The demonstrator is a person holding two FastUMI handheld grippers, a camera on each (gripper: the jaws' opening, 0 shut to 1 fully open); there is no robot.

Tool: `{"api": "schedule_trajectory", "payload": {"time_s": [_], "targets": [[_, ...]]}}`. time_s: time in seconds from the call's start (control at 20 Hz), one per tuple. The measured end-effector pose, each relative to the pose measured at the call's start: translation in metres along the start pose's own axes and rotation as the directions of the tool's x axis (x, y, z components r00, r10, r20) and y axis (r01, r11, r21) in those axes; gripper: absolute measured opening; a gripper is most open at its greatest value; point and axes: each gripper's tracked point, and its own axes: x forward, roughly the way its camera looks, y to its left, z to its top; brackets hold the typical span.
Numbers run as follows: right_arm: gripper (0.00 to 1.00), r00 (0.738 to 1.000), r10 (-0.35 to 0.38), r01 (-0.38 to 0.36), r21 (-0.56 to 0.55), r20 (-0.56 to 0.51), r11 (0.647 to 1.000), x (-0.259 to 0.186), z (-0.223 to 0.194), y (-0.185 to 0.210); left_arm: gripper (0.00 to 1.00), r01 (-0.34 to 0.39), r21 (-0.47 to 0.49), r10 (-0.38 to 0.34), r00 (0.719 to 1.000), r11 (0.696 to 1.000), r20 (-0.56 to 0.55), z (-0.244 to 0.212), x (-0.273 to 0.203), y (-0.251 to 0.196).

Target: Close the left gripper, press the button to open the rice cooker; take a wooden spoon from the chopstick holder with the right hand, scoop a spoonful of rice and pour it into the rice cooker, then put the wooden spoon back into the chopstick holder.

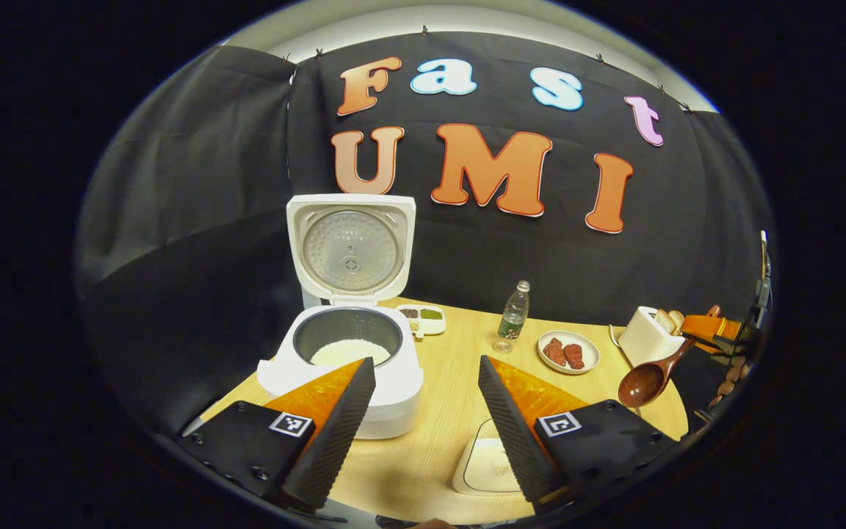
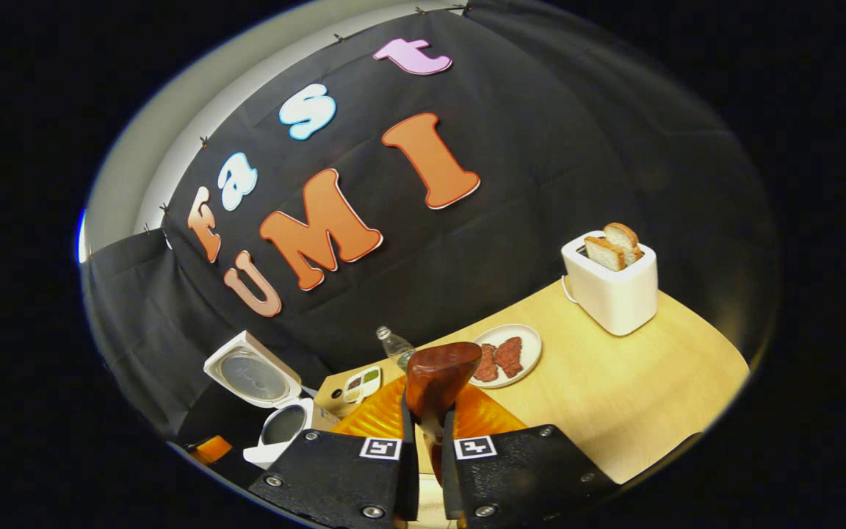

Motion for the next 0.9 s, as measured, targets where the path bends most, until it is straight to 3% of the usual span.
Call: {"api": "schedule_trajectory", "payload": {"time_s": [0.2, 0.55, 0.9], "targets": [[0.12, 0.997, -0.070, 0.070, -0.025, -0.012, 0.997, -0.001, -0.019, -0.041, 0.96, -0.008, 0.018, 0.008, 1.000, 1.000, 0.006, 0.004, 0.000, -0.009], [0.13, 0.993, -0.115, 0.113, -0.066, -0.024, 0.991, 0.012, -0.050, -0.075, 0.96, -0.062, 0.021, 0.062, 0.998, 0.998, 0.011, 0.010, 0.000, -0.009], [0.16, 0.993, -0.094, 0.093, -0.014, -0.066, 0.996, 0.020, -0.078, -0.088, 0.96, -0.180, 0.015, 0.180, 0.983, 0.984, 0.024, 0.017, -0.008, 0.021]]}}
